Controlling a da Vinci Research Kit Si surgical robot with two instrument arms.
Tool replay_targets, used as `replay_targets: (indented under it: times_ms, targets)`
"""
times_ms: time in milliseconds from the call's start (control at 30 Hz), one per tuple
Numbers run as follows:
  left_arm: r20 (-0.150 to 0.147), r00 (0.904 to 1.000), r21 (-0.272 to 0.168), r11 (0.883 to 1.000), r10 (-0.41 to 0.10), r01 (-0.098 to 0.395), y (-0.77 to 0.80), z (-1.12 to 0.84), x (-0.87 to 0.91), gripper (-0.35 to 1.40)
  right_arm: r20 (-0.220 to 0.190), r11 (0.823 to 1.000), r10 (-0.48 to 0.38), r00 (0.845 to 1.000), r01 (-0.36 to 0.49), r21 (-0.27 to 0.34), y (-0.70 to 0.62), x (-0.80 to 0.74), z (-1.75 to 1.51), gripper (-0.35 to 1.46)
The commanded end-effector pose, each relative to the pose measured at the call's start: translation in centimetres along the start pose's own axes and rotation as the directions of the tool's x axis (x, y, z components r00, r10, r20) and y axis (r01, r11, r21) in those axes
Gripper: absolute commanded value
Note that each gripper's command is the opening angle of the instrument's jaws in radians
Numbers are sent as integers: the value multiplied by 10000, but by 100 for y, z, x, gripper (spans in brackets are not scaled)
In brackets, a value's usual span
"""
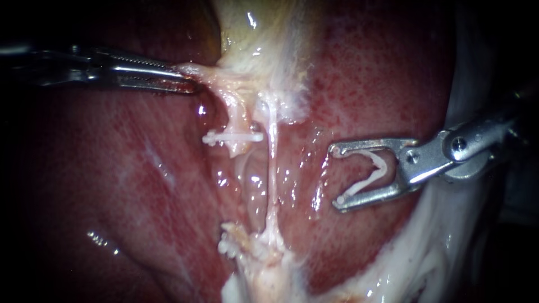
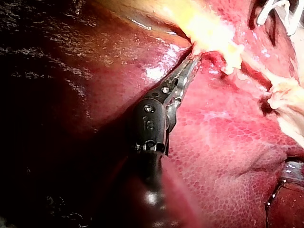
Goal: Clipping first clip right tube
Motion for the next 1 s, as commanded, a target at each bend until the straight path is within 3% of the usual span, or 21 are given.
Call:
replay_targets:
  times_ms: [33, 167, 267, 400, 567, 733, 1000]
  targets:
    - [3, 10000, -23, 10000, -16, 16, 1, -4, 3, -35, 0, 10000, 2, 10000, -2, -7, 0, 0, 1, 50]
    - [3, 9998, -21, 9998, -183, 183, 3, -30, 23, -35, 0, 10000, 2, 10000, -2, -8, 0, 0, 1, 50]
    - [-196, 9998, 132, 9999, -57, 60, 6, -53, 39, -35, -1, 10000, 1, 10000, -1, -6, 0, 0, 1, 50]
    - [-319, 9995, 213, 9998, 39, -32, 10, -69, 50, -35, -12, 10000, 2, 10000, -2, 50, -2, 5, 5, 50]
    - [-323, 9994, 255, 9996, 106, -97, 13, -66, 48, -35, -322, 9999, 81, 9994, -77, 110, -8, 19, 20, 50]
    - [-325, 9994, 268, 9996, 111, -103, 13, -64, 47, -35, -592, 9908, 1352, 9890, -1343, 192, -16, 31, 47, 49]
    - [-326, 9994, 276, 9996, 114, -105, 13, -63, 46, -35, -525, 9715, 2368, 9701, -2367, 81, -15, 12, 90, 49]
